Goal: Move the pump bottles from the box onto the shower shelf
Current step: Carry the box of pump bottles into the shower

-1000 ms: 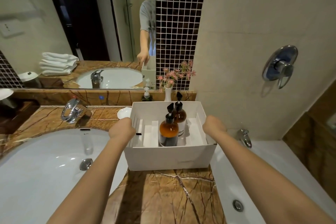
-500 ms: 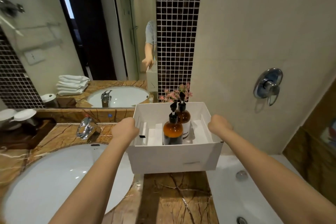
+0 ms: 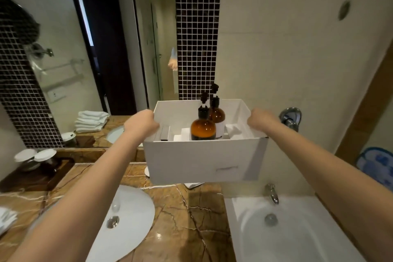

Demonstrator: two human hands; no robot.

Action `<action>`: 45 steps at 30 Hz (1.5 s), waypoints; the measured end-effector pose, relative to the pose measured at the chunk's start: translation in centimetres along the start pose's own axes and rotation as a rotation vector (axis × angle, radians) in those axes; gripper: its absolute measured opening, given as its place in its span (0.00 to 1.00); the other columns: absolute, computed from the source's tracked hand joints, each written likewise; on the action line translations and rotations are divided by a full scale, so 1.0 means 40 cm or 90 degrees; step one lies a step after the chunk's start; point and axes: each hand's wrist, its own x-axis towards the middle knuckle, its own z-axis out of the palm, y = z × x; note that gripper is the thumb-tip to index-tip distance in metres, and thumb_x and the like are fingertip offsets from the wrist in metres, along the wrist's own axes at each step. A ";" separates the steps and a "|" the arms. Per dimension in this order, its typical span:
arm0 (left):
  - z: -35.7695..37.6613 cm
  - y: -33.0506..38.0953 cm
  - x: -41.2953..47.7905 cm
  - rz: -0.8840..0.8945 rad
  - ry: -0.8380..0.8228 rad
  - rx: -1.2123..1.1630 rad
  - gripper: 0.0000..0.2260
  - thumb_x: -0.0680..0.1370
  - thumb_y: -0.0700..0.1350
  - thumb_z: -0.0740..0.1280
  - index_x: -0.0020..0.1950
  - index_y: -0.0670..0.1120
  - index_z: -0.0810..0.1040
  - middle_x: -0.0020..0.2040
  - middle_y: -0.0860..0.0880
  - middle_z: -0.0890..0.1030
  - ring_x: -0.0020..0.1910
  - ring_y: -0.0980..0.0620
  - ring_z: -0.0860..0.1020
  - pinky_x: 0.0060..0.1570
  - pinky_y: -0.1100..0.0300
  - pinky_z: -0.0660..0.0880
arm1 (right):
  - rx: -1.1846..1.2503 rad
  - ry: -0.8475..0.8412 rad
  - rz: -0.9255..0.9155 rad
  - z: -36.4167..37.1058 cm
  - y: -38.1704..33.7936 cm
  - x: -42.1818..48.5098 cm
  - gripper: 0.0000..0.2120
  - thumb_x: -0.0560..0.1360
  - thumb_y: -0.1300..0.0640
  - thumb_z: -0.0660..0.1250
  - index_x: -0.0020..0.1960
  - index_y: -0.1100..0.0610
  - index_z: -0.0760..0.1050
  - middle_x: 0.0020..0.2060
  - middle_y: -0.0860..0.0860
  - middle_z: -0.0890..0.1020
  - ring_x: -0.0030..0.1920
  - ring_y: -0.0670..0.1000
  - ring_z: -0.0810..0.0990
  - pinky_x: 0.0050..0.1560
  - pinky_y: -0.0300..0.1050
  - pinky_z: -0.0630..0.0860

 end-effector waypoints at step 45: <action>-0.167 0.773 -0.702 0.836 -0.242 -0.243 0.06 0.73 0.41 0.63 0.36 0.45 0.72 0.34 0.46 0.74 0.33 0.49 0.74 0.30 0.59 0.68 | -0.082 0.321 0.809 -0.416 0.390 -1.349 0.13 0.74 0.60 0.62 0.56 0.65 0.76 0.53 0.62 0.80 0.51 0.61 0.79 0.43 0.44 0.70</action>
